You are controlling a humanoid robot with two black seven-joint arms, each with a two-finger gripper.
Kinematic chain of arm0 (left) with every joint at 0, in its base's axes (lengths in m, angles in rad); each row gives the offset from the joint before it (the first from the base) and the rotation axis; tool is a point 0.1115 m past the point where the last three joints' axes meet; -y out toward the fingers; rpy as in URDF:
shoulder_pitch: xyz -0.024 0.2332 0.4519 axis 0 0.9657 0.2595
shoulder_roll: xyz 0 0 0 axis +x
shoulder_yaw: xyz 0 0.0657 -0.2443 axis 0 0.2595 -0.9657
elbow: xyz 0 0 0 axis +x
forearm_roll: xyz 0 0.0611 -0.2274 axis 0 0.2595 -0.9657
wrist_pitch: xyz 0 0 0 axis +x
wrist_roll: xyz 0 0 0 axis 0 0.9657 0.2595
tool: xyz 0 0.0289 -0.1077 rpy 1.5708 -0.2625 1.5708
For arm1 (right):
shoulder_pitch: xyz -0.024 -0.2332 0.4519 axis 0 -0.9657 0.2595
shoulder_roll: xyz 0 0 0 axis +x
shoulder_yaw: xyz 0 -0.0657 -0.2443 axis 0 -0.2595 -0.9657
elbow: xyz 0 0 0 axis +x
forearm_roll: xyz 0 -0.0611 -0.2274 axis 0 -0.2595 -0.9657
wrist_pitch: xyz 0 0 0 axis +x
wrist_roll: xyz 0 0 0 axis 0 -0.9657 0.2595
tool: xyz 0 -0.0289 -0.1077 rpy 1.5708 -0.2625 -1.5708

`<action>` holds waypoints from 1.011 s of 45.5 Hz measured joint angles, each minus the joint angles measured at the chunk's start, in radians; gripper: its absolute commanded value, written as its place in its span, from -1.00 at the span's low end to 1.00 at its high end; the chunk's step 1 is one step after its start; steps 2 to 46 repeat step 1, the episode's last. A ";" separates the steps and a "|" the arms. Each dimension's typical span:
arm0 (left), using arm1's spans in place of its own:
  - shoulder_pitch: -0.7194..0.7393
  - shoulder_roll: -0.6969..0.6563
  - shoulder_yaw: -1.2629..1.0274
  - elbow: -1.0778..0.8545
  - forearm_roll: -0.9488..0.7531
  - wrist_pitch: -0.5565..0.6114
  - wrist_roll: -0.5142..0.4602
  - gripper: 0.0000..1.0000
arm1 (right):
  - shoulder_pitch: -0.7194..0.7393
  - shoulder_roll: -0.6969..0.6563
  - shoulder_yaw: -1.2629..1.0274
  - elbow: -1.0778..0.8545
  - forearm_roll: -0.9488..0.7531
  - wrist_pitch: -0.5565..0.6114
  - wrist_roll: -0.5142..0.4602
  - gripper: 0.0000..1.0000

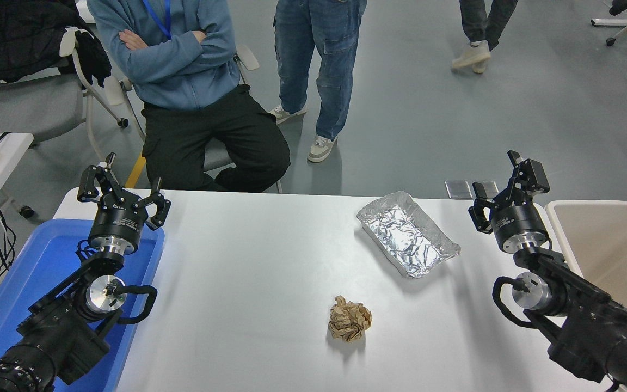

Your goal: Dispose of the paper cup in the dustbin

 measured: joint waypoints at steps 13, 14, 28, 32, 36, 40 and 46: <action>0.000 0.000 0.000 0.000 0.000 0.000 0.000 1.00 | 0.000 0.001 0.001 0.000 0.003 0.000 0.000 1.00; 0.000 0.000 0.000 0.000 0.000 0.000 0.000 1.00 | 0.000 0.001 0.001 0.000 0.003 0.000 0.000 1.00; 0.000 0.000 0.000 0.000 0.000 0.000 0.000 1.00 | 0.000 0.001 0.001 0.000 0.003 0.000 0.000 1.00; 0.000 0.000 0.000 0.000 0.000 0.000 0.000 1.00 | 0.000 0.001 0.001 0.000 0.003 0.000 0.000 1.00; 0.000 0.000 0.000 0.000 0.000 0.000 0.000 1.00 | 0.000 0.001 0.001 0.000 0.003 0.000 0.000 1.00; 0.000 0.000 0.000 0.000 0.000 0.000 0.000 1.00 | 0.000 0.001 0.001 0.000 0.003 0.000 0.000 1.00; 0.000 0.000 0.000 0.000 0.000 0.000 0.000 1.00 | 0.000 0.001 0.001 0.000 0.003 0.000 0.000 1.00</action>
